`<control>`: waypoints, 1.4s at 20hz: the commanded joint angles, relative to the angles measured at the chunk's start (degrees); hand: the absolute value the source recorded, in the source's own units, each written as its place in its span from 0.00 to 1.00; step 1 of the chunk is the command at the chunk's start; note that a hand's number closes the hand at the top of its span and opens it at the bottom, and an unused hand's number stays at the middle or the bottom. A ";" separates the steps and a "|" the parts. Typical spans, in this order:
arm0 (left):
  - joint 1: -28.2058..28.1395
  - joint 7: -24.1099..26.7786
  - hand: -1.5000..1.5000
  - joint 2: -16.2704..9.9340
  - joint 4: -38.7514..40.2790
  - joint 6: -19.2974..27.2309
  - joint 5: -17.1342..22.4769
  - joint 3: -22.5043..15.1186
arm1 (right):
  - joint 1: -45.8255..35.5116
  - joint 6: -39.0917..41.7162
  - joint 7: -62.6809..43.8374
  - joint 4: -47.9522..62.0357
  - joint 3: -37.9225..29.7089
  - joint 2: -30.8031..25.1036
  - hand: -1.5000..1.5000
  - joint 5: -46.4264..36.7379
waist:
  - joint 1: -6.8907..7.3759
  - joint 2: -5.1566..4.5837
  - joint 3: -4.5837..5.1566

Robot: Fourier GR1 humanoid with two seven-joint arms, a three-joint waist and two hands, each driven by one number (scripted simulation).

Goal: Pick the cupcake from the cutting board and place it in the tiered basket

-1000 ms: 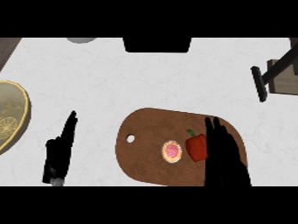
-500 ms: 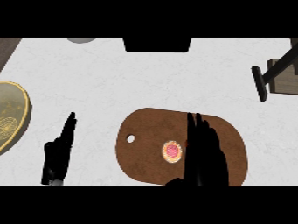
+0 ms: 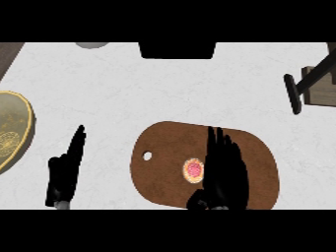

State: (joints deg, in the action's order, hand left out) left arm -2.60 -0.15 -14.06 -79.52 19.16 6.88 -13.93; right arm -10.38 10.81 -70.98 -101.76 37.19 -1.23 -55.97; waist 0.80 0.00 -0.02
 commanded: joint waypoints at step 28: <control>-2.43 -0.84 0.50 1.02 -1.22 -1.38 -0.96 0.97 | -2.73 -2.94 -13.62 12.32 -0.12 1.17 1.00 10.52 | -0.25 0.08 0.04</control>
State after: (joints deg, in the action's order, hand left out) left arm -3.62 1.04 -13.00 -79.69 18.16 5.63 -12.68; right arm -12.38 8.87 -71.10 -90.74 35.37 -1.34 -45.84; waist 0.44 0.30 -0.01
